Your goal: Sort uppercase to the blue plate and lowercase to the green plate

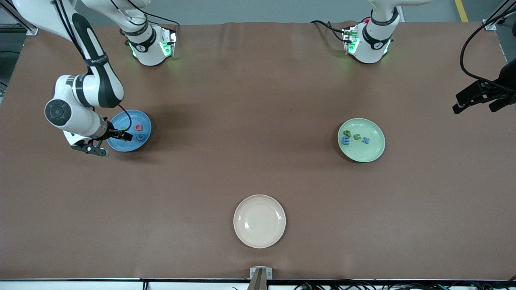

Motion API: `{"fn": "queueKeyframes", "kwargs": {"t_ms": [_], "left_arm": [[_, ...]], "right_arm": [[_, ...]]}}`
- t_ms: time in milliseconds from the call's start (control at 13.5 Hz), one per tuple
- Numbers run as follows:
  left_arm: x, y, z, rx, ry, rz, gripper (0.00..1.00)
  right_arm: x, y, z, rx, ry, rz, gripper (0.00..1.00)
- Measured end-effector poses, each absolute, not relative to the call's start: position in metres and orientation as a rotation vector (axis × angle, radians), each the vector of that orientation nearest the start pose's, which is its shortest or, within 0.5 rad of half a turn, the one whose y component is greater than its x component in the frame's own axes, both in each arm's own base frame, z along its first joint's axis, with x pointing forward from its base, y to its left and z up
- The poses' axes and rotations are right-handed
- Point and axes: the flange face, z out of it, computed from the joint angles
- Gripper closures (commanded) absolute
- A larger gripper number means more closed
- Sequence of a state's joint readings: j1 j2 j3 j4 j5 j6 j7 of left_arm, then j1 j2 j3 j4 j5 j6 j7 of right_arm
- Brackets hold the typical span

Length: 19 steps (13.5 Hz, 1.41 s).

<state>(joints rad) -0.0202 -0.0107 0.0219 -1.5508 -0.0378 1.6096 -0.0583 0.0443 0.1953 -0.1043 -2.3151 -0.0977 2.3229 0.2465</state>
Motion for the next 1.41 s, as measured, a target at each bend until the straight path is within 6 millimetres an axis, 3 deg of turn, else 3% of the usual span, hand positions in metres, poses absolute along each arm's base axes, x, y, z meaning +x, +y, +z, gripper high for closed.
{"fn": "queueKeyframes", "kwargs": {"t_ms": [148, 222, 296, 370, 444, 518, 666, 962, 1258, 1406], "left_arm": [[0.555, -0.004, 0.643, -3.179, -0.091, -0.107, 0.0], [0.555, -0.005, 0.643, -3.179, -0.09, -0.107, 0.0], [0.555, -0.005, 0.643, -3.179, -0.09, -0.107, 0.0], [0.555, -0.005, 0.643, -3.179, -0.091, -0.107, 0.0], [0.555, -0.005, 0.643, -3.179, -0.09, -0.107, 0.0], [0.555, -0.006, 0.643, -3.179, -0.088, -0.107, 0.0], [0.555, -0.01, 0.643, -3.179, -0.075, -0.106, 0.0], [0.555, -0.014, 0.643, -3.18, -0.065, -0.106, 0.0], [0.555, -0.018, 0.644, -3.18, -0.053, -0.106, 0.0], [0.555, -0.02, 0.644, -3.18, -0.046, -0.107, 0.0]], "right_arm": [[0.501, -0.034, 0.245, -3.21, 0.346, 0.29, 0.02], [0.502, -0.036, 0.245, -3.211, 0.324, 0.288, 0.14], [0.503, -0.042, 0.247, -3.212, 0.281, 0.283, 0.16], [0.507, -0.051, 0.252, -3.212, 0.215, 0.269, 0.13], [0.513, -0.065, 0.26, -3.211, 0.159, 0.255, 0.0], [0.519, -0.079, 0.271, -3.207, 0.133, 0.272, 0.0], [0.538, -0.092, 0.306, -3.203, 0.129, 0.328, 0.0], [0.57, -0.089, 0.388, -3.204, 0.13, 0.384, 0.0], [0.591, -0.071, 0.487, -3.219, 0.102, 0.347, 0.0], [0.596, -0.058, 0.524, -3.229, 0.063, 0.292, 0.0]]}}
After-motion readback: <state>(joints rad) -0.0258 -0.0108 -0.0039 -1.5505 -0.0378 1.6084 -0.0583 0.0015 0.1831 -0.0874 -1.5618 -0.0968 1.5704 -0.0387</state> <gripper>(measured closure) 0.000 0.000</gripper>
